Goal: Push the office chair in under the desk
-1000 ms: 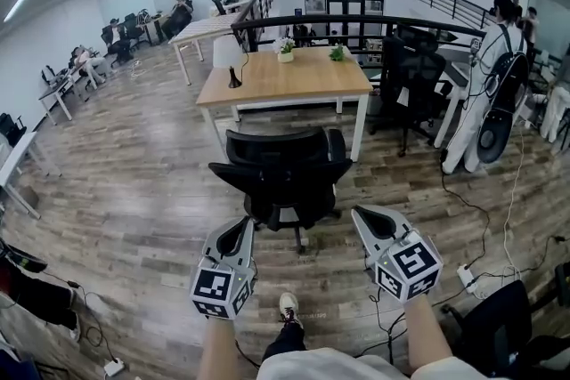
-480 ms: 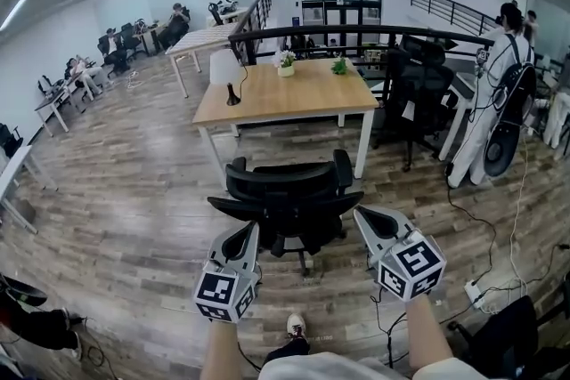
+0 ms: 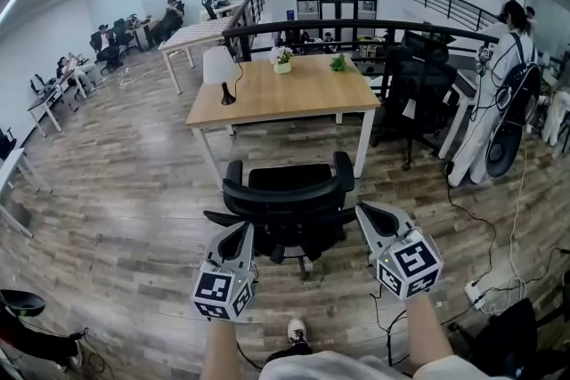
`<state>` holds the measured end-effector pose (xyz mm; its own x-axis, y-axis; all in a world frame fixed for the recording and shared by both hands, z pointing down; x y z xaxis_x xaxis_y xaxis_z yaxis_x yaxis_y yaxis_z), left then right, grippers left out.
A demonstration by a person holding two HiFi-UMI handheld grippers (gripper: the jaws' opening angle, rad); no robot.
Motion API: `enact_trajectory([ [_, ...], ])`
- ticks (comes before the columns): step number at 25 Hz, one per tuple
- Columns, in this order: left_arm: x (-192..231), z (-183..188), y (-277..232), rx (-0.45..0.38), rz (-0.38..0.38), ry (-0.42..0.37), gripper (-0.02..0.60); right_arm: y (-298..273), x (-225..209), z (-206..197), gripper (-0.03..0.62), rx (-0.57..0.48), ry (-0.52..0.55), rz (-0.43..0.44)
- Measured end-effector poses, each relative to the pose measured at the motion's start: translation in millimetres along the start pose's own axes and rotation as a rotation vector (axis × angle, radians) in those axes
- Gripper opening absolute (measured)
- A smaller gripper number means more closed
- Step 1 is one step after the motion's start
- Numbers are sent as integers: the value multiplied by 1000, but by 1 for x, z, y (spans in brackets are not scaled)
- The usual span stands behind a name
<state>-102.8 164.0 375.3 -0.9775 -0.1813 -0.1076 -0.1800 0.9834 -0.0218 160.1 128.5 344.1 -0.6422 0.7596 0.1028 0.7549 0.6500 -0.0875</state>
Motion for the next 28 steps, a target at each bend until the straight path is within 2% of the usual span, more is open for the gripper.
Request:
enact_trajectory([
  [4, 18, -7, -16, 7, 11, 43, 18, -19, -9, -7, 17, 30, 0, -20],
  [9, 46, -21, -33, 30, 74, 30, 41, -41, -23, -22, 26, 48, -47, -38],
  [12, 61, -35, -42, 48, 100, 36, 48, -49, -34, -35, 117, 55, -68, -92],
  [18, 84, -59, -62, 104, 115, 28, 144, -66, -43, -58, 190, 97, -64, -112],
  [22, 97, -68, -73, 112, 110, 6, 188, -81, -47, -75, 206, 134, -63, -118],
  [24, 104, -73, -76, 106, 107, 0, 190, -90, -47, -83, 206, 156, -50, -119],
  [28, 112, -84, -86, 105, 75, -7, 236, -102, -48, -96, 227, 168, -30, -123],
])
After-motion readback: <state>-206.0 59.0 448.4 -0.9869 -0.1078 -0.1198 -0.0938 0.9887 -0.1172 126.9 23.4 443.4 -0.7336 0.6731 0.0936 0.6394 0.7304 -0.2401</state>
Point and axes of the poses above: the fingertips, and each gripper's own axes: y backward along the fingers, x to its left, z out of its top, the point moved 5 cm from there along y, backward along the fingers, and after that the axes turned 11 degrees about z, right-handed, at the moved point
